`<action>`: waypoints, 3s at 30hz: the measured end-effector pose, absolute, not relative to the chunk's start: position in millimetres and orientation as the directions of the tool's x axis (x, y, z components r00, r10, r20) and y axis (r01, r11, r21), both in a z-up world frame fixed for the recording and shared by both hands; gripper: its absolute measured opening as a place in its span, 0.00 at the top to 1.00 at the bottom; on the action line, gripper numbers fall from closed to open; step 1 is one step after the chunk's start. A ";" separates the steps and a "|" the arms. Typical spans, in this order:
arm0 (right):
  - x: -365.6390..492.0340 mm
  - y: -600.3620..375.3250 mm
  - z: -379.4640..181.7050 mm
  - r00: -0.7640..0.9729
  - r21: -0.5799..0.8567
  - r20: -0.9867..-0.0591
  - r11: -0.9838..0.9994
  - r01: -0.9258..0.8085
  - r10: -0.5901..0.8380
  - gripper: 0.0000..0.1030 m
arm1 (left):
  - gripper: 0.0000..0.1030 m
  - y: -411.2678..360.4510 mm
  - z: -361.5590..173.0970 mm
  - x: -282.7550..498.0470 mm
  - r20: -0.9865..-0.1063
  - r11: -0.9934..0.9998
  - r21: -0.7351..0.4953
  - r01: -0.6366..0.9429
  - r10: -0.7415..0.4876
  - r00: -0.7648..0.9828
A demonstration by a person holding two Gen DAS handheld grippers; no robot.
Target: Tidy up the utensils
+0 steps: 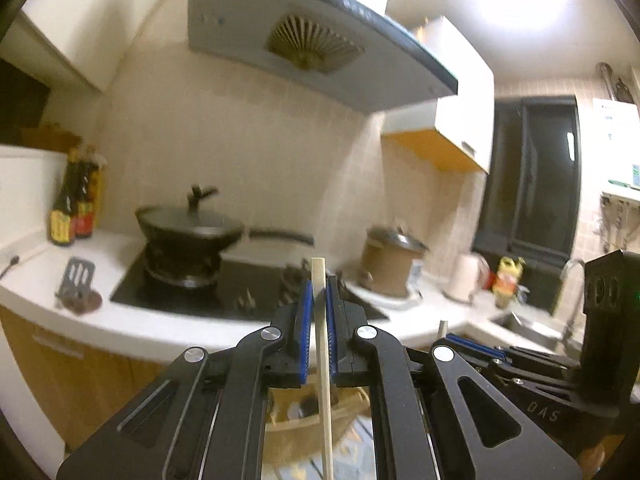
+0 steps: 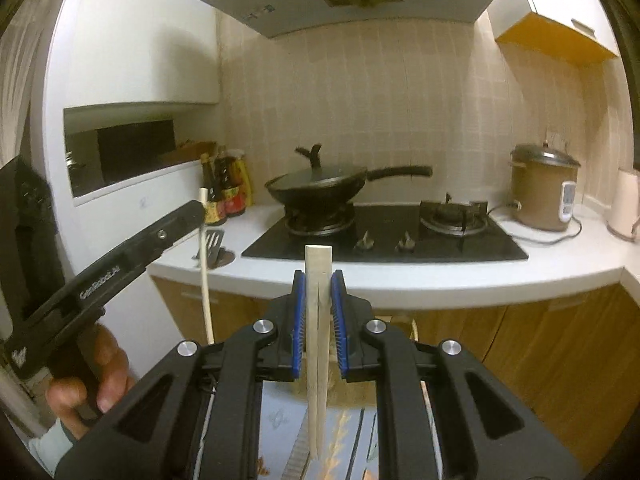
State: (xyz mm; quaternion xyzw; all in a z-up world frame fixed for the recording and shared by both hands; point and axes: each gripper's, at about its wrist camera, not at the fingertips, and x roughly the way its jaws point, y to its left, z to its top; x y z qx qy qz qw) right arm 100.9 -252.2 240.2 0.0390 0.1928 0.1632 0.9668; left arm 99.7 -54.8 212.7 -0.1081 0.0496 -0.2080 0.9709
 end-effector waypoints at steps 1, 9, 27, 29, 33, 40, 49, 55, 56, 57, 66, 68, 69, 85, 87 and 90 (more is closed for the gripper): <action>108.8 -252.8 242.0 0.877 0.142 -0.351 0.944 -0.296 0.328 0.89 | 0.95 -57.9 213.8 101.0 -0.021 0.902 -0.220 0.373 -0.386 0.922; 153.2 -264.1 248.0 0.918 0.155 -0.280 0.957 -0.245 0.280 0.89 | 0.95 -81.7 208.3 130.4 0.075 0.938 -0.207 0.280 -0.270 0.960; 212.4 -273.4 187.7 0.949 0.202 -0.181 0.954 -0.221 0.258 0.89 | 0.95 -122.8 149.2 201.2 0.055 0.968 -0.188 0.165 -0.157 0.986; 215.7 -277.3 179.1 0.948 0.229 -0.182 0.949 -0.218 0.262 0.89 | 0.95 -121.3 141.1 207.1 0.033 0.966 -0.202 0.164 -0.160 0.987; 219.6 -280.7 165.4 0.945 0.274 -0.186 0.938 -0.214 0.270 0.89 | 0.95 -119.9 131.4 212.4 0.013 0.971 -0.185 0.148 -0.148 0.989; 213.6 -278.3 160.5 0.935 0.284 -0.212 0.933 -0.221 0.285 0.89 | 0.85 -107.4 130.4 207.3 -0.023 0.964 -0.206 0.165 -0.173 0.985; 181.8 -284.9 174.6 0.923 0.287 -0.233 0.929 -0.235 0.305 0.87 | 0.60 -89.8 157.3 164.8 -0.001 0.953 -0.224 0.206 -0.211 0.977; 147.7 -285.5 186.2 0.921 0.274 -0.243 0.932 -0.237 0.306 0.60 | 0.54 -80.5 177.1 120.3 0.032 0.959 -0.185 0.213 -0.211 0.977; 140.3 -285.8 187.2 0.921 0.274 -0.243 0.932 -0.236 0.305 0.57 | 0.52 -79.1 178.6 112.7 0.037 0.960 -0.181 0.214 -0.211 0.977; 133.6 -285.7 188.0 0.922 0.271 -0.245 0.934 -0.231 0.299 0.57 | 0.49 -77.7 180.1 103.3 0.041 0.960 -0.174 0.218 -0.214 0.976; 65.7 -280.1 175.3 0.924 0.196 -0.283 0.959 -0.206 0.257 0.35 | 0.22 -69.2 171.1 36.9 0.025 0.969 -0.132 0.210 -0.208 0.978; 50.2 -275.4 167.5 0.924 0.153 -0.298 0.968 -0.201 0.239 0.35 | 0.20 -66.9 163.0 27.7 -0.006 0.966 -0.141 0.215 -0.218 0.976; 43.8 -273.4 163.6 0.923 0.137 -0.304 0.970 -0.201 0.235 0.35 | 0.20 -66.2 159.5 25.6 -0.021 0.964 -0.147 0.220 -0.225 0.974; -14.7 -282.3 74.3 0.966 0.097 -0.253 0.995 -0.026 0.050 0.18 | 0.20 -67.3 62.7 -7.1 -0.123 0.986 -0.148 0.077 -0.096 0.988; -12.9 -283.2 67.7 0.964 0.099 -0.263 0.995 -0.022 0.047 0.16 | 0.18 -73.8 56.7 -7.9 -0.114 0.992 -0.108 0.068 -0.080 0.990; -9.9 -283.6 65.6 0.966 0.063 -0.259 0.998 -0.005 0.021 0.15 | 0.16 -85.1 48.2 -8.5 -0.091 0.997 -0.053 0.050 -0.055 0.994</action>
